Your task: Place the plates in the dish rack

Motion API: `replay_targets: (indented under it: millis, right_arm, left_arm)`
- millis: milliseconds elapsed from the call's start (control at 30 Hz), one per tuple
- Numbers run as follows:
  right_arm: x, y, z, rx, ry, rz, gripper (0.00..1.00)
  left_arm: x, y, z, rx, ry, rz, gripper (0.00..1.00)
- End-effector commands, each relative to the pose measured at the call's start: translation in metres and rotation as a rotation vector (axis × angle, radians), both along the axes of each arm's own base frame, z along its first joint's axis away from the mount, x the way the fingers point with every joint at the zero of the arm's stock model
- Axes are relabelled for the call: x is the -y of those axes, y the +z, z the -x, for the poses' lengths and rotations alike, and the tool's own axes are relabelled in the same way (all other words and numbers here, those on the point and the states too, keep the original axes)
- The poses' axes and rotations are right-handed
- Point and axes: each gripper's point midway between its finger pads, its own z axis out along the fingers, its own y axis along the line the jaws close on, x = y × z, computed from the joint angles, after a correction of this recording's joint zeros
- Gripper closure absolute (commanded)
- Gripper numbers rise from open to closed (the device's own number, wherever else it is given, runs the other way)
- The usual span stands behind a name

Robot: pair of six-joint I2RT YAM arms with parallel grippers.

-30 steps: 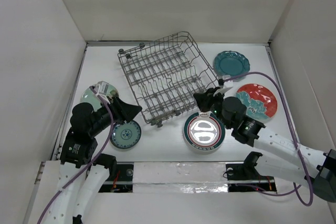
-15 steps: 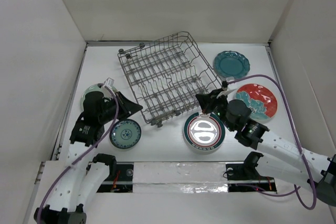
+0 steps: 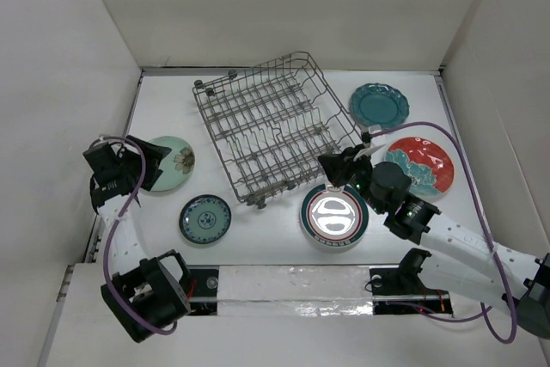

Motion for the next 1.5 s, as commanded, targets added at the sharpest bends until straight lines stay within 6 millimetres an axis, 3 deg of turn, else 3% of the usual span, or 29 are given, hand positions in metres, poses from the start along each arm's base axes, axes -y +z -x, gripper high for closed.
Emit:
replay_targets:
  millis: [0, 133, 533, 900, 1067, 1467]
  right_arm:
    - [-0.002, 0.019, 0.0, 0.041, 0.019, -0.022, 0.82]
    - [-0.001, 0.02, 0.001, 0.039, 0.021, -0.024, 0.82]
    - [0.002, 0.025, 0.004, 0.046, 0.023, -0.032, 0.81]
    - [0.005, 0.031, 0.007, 0.055, 0.031, -0.041, 0.8]
    - [0.009, 0.034, 0.007, 0.062, 0.032, -0.061, 0.79]
    - [-0.001, 0.021, 0.001, 0.025, 0.069, -0.05, 0.78]
  left_arm:
    - [-0.024, -0.008, 0.001, -0.003, 0.071, 0.009, 0.3]
    - [-0.031, -0.023, 0.004, -0.053, 0.108, 0.05, 0.31]
    - [-0.018, -0.071, 0.017, -0.283, 0.202, 0.29, 0.4]
    - [-0.001, -0.069, 0.023, -0.33, 0.177, 0.317, 0.48]
    - [-0.006, -0.078, 0.017, -0.35, 0.158, 0.308, 0.48]
    - [-0.004, -0.092, 0.013, -0.419, 0.179, 0.369, 0.52]
